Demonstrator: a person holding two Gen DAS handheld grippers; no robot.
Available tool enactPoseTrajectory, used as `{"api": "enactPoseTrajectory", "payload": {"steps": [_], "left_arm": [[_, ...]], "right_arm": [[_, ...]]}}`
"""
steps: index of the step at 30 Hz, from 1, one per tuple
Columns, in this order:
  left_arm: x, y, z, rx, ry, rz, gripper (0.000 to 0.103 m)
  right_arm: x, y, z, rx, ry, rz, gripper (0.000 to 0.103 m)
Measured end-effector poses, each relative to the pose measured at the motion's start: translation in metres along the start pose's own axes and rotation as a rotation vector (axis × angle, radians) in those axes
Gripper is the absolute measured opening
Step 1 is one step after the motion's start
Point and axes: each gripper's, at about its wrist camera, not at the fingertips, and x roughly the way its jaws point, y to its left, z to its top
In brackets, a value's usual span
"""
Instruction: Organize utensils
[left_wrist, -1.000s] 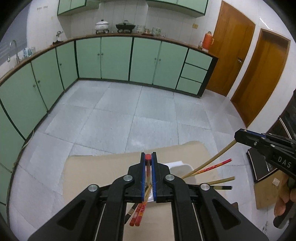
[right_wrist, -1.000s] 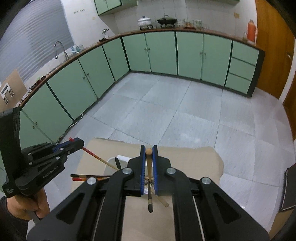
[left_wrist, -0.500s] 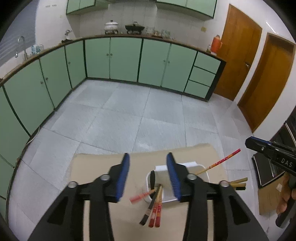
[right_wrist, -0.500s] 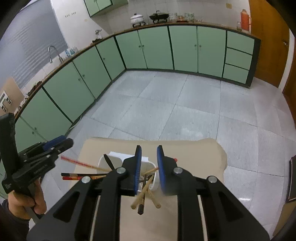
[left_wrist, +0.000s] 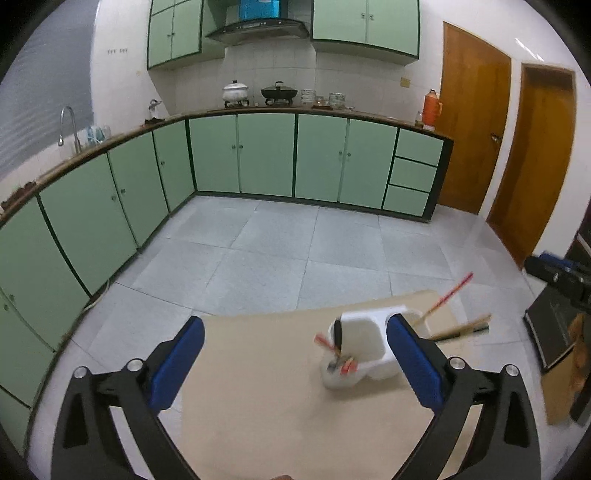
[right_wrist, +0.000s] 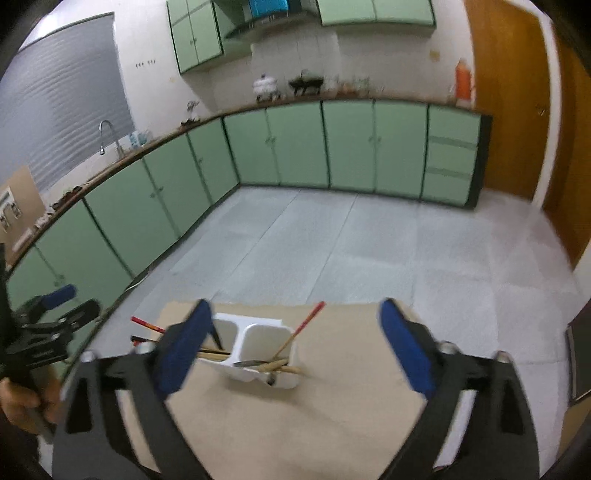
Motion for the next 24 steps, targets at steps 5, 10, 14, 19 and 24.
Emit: {"api": "enactPoseTrajectory", "payload": {"steps": [5,10,14,19,24], "left_arm": [[-0.032,0.007,-0.037,-0.019,-0.072,0.011,0.097],[-0.059,0.006,-0.072,-0.030,-0.100,0.020,0.097],[-0.079,-0.002,-0.100,-0.034,-0.124,0.026,0.097],[-0.099,-0.011,-0.128,-0.029,-0.129,0.038,0.097],[-0.126,-0.018,-0.145,-0.026,-0.162,0.070,0.097]], "right_arm": [[-0.023,0.007,-0.038,-0.074,-0.062,-0.074,0.097],[-0.037,0.019,-0.084,-0.109,-0.086,-0.173,0.097],[-0.056,0.027,-0.120,-0.111,-0.117,-0.188,0.097],[-0.076,0.040,-0.153,-0.098,-0.144,-0.171,0.097],[-0.107,0.046,-0.179,-0.078,-0.189,-0.164,0.097]]}}
